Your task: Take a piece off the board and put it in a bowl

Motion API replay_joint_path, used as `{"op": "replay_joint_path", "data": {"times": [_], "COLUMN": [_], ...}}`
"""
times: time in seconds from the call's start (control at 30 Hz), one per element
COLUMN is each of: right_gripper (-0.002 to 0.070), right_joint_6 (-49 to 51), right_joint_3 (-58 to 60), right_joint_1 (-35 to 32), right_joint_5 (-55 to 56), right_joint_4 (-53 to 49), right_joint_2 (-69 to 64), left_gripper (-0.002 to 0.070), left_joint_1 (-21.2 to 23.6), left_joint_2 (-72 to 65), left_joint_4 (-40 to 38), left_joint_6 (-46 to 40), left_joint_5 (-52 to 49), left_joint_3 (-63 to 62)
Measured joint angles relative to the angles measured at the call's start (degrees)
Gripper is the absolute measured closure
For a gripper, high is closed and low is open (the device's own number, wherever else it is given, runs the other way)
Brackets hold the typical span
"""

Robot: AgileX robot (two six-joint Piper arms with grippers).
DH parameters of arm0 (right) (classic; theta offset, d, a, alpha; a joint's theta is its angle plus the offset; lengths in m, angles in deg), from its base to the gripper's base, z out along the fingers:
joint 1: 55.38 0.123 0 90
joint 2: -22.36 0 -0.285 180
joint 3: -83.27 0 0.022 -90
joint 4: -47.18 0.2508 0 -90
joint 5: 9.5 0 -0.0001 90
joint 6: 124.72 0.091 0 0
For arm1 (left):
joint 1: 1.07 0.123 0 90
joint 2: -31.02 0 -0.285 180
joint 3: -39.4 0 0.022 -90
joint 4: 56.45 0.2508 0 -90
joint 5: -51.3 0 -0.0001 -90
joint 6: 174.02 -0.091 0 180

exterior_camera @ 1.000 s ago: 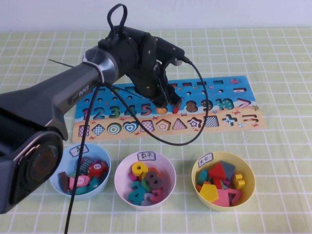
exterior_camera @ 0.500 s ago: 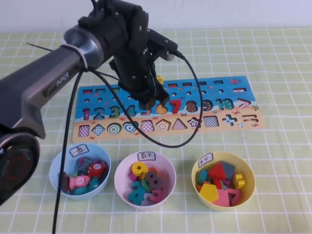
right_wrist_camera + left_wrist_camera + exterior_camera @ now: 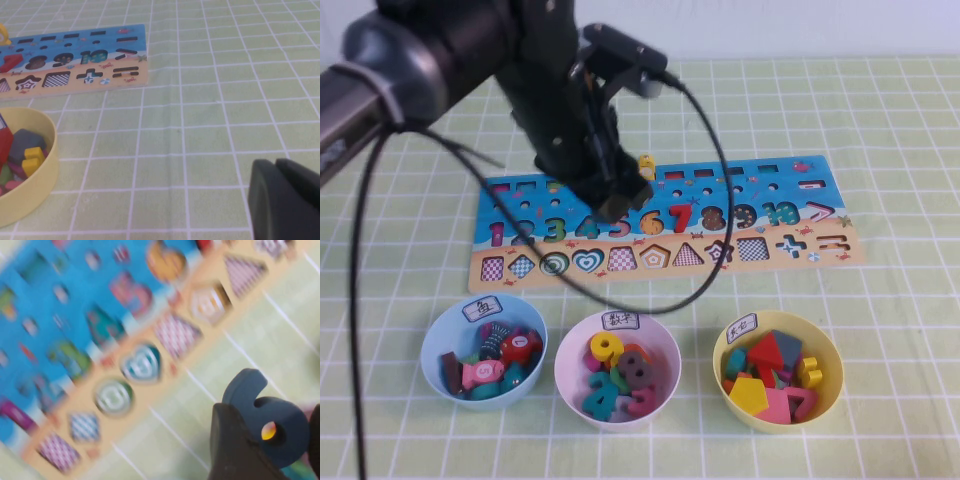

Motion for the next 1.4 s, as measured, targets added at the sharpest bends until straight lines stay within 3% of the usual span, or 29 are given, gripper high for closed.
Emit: {"op": "replay_joint_path", "data": {"times": [0.2,0.47,0.77,1.2,1.27,1.4], "right_gripper": [0.0694,0.0694,0.0694,0.0694,0.0694,0.0694], "right_joint_6": [0.00,0.00,0.10,0.10,0.10,0.10], "right_joint_3": [0.00,0.00,0.00,0.00,0.00,0.00], "right_joint_1": [0.00,0.00,0.00,0.00,0.00,0.00], "right_joint_5": [0.00,0.00,0.00,0.00,0.00,0.00], "right_joint_4": [0.00,0.00,0.00,0.00,0.00,0.00], "right_joint_2": [0.00,0.00,0.00,0.00,0.00,0.00], "left_gripper": [0.0413,0.0413,0.0413,0.0411,0.0367,0.0151], "left_joint_1": [0.00,-4.24,-6.78,-6.78,-6.78,-6.78], "left_joint_2": [11.78,27.79,23.55,14.54,14.45,14.45], "left_joint_4": [-6.15,-12.49,-13.40,-9.67,-8.84,-7.74], "left_joint_6": [-0.42,-0.75,-6.70,-9.57,-9.71,-8.84], "left_joint_5": [1.40,16.24,25.90,28.68,28.68,28.57], "left_joint_3": [17.84,40.07,43.47,42.93,42.18,41.34]}}
